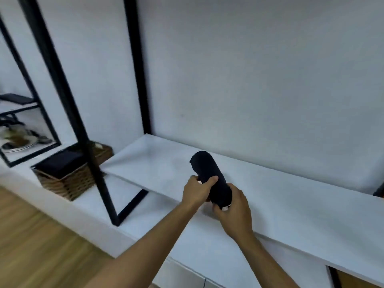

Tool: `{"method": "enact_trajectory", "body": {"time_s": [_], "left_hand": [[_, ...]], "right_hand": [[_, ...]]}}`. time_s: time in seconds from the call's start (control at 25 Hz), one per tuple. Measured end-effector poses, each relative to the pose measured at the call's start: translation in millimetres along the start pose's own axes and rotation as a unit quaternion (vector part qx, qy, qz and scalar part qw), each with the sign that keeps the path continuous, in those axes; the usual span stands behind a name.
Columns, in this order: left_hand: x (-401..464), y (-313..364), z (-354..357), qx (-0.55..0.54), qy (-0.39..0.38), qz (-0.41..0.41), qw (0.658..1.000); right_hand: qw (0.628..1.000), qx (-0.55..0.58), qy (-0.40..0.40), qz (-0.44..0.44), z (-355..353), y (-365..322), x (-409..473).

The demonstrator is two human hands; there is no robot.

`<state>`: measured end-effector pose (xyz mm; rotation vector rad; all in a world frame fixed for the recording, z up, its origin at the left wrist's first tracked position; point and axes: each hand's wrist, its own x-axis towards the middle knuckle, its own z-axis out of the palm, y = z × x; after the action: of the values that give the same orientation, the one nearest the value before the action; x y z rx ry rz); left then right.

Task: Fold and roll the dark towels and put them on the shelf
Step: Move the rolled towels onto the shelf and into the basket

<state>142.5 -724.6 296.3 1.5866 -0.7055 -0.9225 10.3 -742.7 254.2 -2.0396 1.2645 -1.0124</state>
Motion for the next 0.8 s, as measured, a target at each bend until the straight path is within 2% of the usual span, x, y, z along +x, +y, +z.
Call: {"method": "enact_trajectory", "body": {"time_s": [0.2,0.32,0.44,0.52,0.6,0.68,0.8], "left_hand": [[-64.9,-31.5,-204.6,-0.05,0.156,0.008,0.987],[-114.9,-62.3,-325.3,-0.104,0.275,-0.016,0.956],[-170.1,-102.5,-437.5,-0.167,0.402,-0.025,0.9],[-206.5,-129.6,-494.3,-0.171,0.46,-0.032,0.87],[-251.7,-162.6,-552.2,-0.134,0.537,-0.055,0.831],[-294.1,-193.9,-603.6,-0.056,0.607,-0.113,0.785],[-343.2,-234.5,-668.3,0.014,0.649,-0.19,0.736]], "right_hand": [[0.983,0.07,-0.12,-0.123,131.5,-130.4,-61.3],[0.951,0.105,-0.224,-0.187,209.5,-201.4,-115.8],[0.896,0.127,-0.337,-0.259,278.6,-262.5,-174.9],[0.858,0.134,-0.401,-0.293,314.6,-292.2,-209.5],[0.812,0.141,-0.46,-0.33,358.6,-323.4,-252.6],[0.766,0.15,-0.512,-0.359,405.0,-351.0,-295.1],[0.704,0.16,-0.582,-0.375,469.4,-387.8,-351.3]]}}
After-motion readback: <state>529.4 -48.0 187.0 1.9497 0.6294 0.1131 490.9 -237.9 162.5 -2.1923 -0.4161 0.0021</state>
